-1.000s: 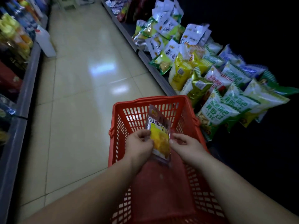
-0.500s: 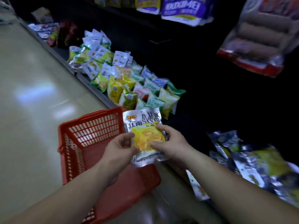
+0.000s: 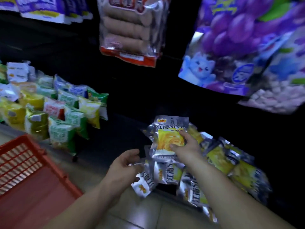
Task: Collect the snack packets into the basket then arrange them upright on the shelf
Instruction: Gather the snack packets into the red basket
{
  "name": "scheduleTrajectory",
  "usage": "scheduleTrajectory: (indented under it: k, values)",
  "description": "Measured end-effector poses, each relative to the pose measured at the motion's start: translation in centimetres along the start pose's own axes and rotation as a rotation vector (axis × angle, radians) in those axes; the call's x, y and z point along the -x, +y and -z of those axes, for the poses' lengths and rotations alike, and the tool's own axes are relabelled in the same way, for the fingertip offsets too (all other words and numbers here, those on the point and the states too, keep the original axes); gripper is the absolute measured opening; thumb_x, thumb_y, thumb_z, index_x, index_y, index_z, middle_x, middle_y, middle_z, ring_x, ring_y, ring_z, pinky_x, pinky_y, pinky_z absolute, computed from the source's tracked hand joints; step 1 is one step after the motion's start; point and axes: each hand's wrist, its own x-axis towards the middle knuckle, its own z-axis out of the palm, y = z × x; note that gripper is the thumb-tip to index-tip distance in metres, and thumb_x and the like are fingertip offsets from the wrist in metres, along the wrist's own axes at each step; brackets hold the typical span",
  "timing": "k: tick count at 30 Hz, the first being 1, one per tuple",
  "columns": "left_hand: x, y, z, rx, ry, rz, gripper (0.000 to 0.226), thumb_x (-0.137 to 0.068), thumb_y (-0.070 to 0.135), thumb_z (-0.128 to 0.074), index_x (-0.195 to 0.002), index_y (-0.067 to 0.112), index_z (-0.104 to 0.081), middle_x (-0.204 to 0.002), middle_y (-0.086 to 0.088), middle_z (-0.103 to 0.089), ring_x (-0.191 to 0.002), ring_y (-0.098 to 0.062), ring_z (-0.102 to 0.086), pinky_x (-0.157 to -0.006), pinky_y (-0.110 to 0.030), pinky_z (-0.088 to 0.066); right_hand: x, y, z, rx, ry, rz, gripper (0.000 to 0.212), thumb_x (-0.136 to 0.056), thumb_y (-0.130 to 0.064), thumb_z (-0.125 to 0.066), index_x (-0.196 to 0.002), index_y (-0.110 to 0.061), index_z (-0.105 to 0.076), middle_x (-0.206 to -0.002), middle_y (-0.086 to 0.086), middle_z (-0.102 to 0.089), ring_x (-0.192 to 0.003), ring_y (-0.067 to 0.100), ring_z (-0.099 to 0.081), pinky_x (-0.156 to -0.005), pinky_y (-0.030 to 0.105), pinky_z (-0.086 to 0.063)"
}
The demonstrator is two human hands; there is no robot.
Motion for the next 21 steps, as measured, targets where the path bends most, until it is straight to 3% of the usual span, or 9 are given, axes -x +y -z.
scheduleTrajectory:
  k: [3,4,7,9,11,12,15,19,21]
  values:
    - [-0.4,0.1,-3.0,-0.051,-0.072,-0.002,0.041,-0.085,0.002,-0.071,-0.109,0.035,-0.07,-0.112,0.006,-0.072,-0.092,-0.014,-0.073,-0.079,-0.038,-0.061,-1.3,1.7,4.0,-0.029,0.166,-0.07,0.068,-0.089,-0.024,-0.075,-0.149,-0.036,-0.045,-0.134,0.0,-0.059,-0.106,0.026,-0.067,-0.084,0.035,-0.056]
    - [-0.5,0.0,-3.6,-0.057,-0.1,-0.003,0.041,-0.083,0.006,-0.074,-0.112,0.035,-0.07,-0.114,0.007,-0.072,-0.095,-0.015,-0.073,-0.083,-0.042,-0.062,-1.8,2.4,5.1,-0.052,0.206,-0.105,0.071,-0.089,-0.027,-0.074,-0.151,-0.038,-0.04,-0.142,0.001,-0.055,-0.114,0.028,-0.064,-0.087,0.033,-0.053]
    - [-0.3,-0.4,-4.6,-0.071,-0.124,-0.003,0.045,-0.08,0.014,-0.077,-0.12,0.032,-0.069,-0.12,0.008,-0.071,-0.101,-0.02,-0.074,-0.085,-0.045,-0.062,-2.4,3.9,6.7,0.125,0.192,-0.271,0.085,-0.084,-0.053,-0.072,-0.154,-0.049,-0.024,-0.16,0.007,-0.029,-0.138,0.036,-0.042,-0.1,0.04,-0.047]
    - [0.4,-0.6,-4.5,-0.092,-0.1,0.008,0.041,-0.085,0.007,-0.076,-0.117,0.031,-0.069,-0.115,0.008,-0.073,-0.098,-0.021,-0.074,-0.078,-0.038,-0.061,-2.2,4.5,6.5,0.29,0.128,-0.257,0.078,-0.078,-0.067,-0.066,-0.147,-0.058,-0.03,-0.156,0.009,-0.032,-0.134,0.037,-0.045,-0.104,0.044,-0.048]
    - [1.3,-0.6,-3.9,-0.108,-0.061,0.035,0.047,-0.078,0.008,-0.08,-0.118,0.03,-0.067,-0.113,0.006,-0.072,-0.097,-0.022,-0.073,-0.075,-0.038,-0.06,-1.5,3.8,5.5,0.261,0.047,-0.126,0.051,-0.083,-0.059,-0.065,-0.131,-0.058,-0.049,-0.145,0.004,-0.049,-0.119,0.031,-0.058,-0.095,0.038,-0.052]
    - [1.6,-0.7,-3.6,-0.113,-0.041,0.046,0.051,-0.075,0.011,-0.08,-0.12,0.028,-0.066,-0.113,0.006,-0.071,-0.093,-0.021,-0.072,-0.073,-0.037,-0.059,-1.1,3.1,4.8,0.21,-0.016,-0.064,0.046,-0.088,-0.052,-0.066,-0.132,-0.051,-0.053,-0.143,0.001,-0.053,-0.116,0.028,-0.061,-0.093,0.035,-0.052]
    - [2.5,-1.0,-2.6,-0.15,0.054,0.066,0.042,-0.087,0.004,-0.072,-0.124,0.021,-0.063,-0.106,0.004,-0.069,-0.077,-0.015,-0.065,-0.065,-0.032,-0.054,0.1,1.4,2.4,0.21,-0.205,0.035,0.046,-0.091,-0.043,-0.068,-0.133,-0.026,-0.061,-0.136,0.0,-0.06,-0.115,0.024,-0.062,-0.092,0.032,-0.05]
    - [4.1,-1.2,-2.1,-0.197,0.15,0.068,0.043,-0.089,0.003,-0.065,-0.129,0.02,-0.06,-0.112,-0.002,-0.066,-0.08,-0.016,-0.063,-0.062,-0.031,-0.052,1.9,0.1,0.2,0.312,-0.431,0.13,0.043,-0.093,-0.036,-0.068,-0.131,-0.017,-0.062,-0.12,0.001,-0.061,-0.104,0.019,-0.059,-0.087,0.03,-0.045]
    - [5.0,-1.5,-2.3,-0.218,0.164,0.079,0.045,-0.088,0.005,-0.065,-0.129,0.022,-0.059,-0.115,-0.005,-0.067,-0.082,-0.016,-0.063,-0.059,-0.028,-0.052,2.5,-0.2,-0.2,0.359,-0.491,0.175,0.044,-0.094,-0.035,-0.068,-0.131,-0.014,-0.061,-0.126,0.002,-0.06,-0.107,0.02,-0.057,-0.091,0.032,-0.046]
